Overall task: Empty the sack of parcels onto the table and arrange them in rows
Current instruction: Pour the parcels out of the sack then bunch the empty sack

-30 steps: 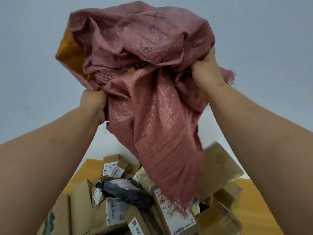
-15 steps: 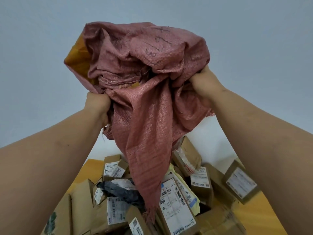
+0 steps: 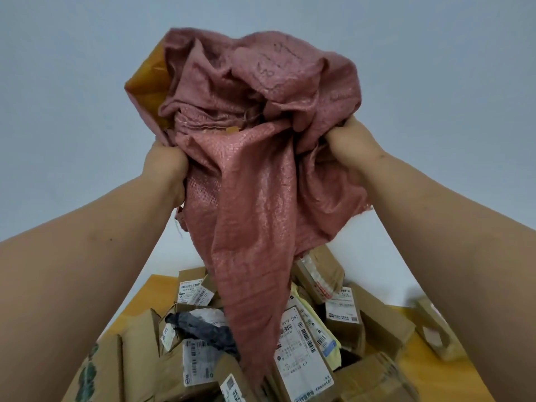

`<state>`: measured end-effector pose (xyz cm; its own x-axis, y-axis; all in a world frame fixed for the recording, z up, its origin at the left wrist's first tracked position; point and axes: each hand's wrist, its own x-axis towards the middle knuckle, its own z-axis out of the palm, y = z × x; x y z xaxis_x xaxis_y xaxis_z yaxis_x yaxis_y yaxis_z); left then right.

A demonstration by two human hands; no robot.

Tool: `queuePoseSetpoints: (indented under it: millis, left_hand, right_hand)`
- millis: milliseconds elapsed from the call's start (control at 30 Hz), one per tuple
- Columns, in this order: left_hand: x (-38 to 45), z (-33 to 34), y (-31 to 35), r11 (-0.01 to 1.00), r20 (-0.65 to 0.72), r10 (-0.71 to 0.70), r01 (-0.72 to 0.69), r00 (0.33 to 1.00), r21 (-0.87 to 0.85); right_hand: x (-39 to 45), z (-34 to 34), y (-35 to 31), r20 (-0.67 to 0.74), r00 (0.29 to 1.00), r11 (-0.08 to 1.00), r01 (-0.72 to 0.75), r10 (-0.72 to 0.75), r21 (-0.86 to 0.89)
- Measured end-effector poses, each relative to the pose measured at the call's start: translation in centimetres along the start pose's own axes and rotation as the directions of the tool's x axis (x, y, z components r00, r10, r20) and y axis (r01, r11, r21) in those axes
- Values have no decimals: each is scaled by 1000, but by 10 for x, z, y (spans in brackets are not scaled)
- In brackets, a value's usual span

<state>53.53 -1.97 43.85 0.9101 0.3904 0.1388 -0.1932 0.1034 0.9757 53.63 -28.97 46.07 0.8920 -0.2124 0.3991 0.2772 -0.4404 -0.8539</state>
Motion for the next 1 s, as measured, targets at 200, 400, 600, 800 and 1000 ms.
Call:
queuePoseSetpoints:
  millis: [200,400,600,800,1000]
  left_hand:
    - [-6,2,-4,999,69,-23,26,997,-36]
    - [-12,3,1,999,104,-7,13,995,-52]
    - [-17,9,5,994,143,56,-42,988,-105]
    - [-27,15,10,985,214,105,-71,971,-160]
    - [-46,17,13,977,252,122,-71,960,-203]
  right_hand:
    - [16,3,29,76,997,999,-30,33,-39]
    - [5,3,21,92,995,999,-35,35,2]
    - [1,1,21,26,1000,1000,4,-5,5]
    - [-16,-3,8,-63,998,1000,11,-12,-17]
    - [-31,-15,5,-104,994,1000,20,-21,-14]
